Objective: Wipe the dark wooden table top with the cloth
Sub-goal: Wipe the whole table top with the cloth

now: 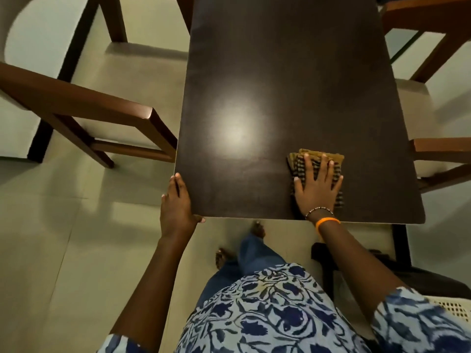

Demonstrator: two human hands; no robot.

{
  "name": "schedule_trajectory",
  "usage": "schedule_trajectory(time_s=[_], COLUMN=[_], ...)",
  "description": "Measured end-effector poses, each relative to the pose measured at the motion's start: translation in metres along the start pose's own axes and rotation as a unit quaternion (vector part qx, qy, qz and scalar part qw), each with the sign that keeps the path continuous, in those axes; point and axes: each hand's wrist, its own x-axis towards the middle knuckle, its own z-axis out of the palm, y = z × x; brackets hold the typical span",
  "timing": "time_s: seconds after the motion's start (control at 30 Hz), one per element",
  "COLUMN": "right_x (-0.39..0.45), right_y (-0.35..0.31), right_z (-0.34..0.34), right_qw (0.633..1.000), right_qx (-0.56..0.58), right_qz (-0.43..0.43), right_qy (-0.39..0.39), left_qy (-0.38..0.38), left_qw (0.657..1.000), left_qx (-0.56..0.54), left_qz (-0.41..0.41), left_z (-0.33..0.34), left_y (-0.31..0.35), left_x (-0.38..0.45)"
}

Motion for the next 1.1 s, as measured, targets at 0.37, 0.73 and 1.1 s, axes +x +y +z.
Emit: schedule_trajectory(time_s=[0.37,0.73,1.1], right_x=[-0.047,0.082,0.124], right_y=[-0.200,-0.210,-0.254], right_z=[0.046,0.027,0.025], right_qw=[0.947,0.911,0.927], right_qx=[0.024,-0.022,-0.023], right_qz=[-0.307,-0.406,-0.371], right_qy=[-0.090,-0.063,-0.052], left_qy=[-0.026,0.034,0.017], left_qw=[0.997,0.958,0.921], left_qx=[-0.073,-0.265,-0.365], left_qz=[-0.007,-0.106,-0.133], left_z=[-0.006,-0.026,-0.019], left_y=[-0.012,-0.029,-0.039], left_x=[0.008,0.036,0.027])
